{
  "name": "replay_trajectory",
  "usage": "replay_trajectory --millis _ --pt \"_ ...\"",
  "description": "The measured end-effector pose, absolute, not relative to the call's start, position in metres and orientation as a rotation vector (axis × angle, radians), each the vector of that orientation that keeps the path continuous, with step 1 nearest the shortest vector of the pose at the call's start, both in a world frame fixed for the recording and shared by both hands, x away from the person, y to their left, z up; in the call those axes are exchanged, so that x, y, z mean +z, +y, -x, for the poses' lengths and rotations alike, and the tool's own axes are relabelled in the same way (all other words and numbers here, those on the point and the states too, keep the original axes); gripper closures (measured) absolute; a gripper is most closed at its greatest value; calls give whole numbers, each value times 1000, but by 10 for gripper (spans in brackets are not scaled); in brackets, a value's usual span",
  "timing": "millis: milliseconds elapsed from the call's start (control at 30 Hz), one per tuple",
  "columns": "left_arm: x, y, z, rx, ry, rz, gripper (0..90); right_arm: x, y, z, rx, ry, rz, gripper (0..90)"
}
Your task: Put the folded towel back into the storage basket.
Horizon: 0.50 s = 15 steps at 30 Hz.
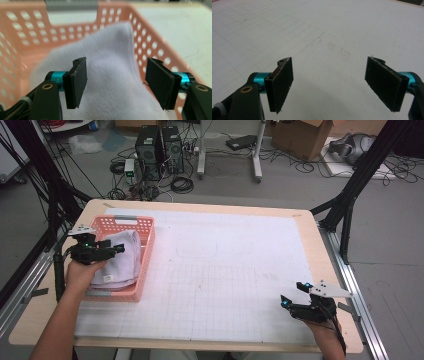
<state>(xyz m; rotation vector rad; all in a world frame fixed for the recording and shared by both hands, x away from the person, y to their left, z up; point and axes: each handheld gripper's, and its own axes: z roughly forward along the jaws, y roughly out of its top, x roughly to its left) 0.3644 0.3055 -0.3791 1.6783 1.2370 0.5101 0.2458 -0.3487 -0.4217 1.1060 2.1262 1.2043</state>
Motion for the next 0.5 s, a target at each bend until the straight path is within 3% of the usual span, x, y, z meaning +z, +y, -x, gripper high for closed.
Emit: replay_trajectory --millis 200,500 --pt "-364 310 -347 600 1129 -1539 288 -420 -348 -245 1209 2123 -1105 215" --pt "-357 294 -328 620 993 -1484 262 -419 -346 -245 1220 2114 -1104 215"
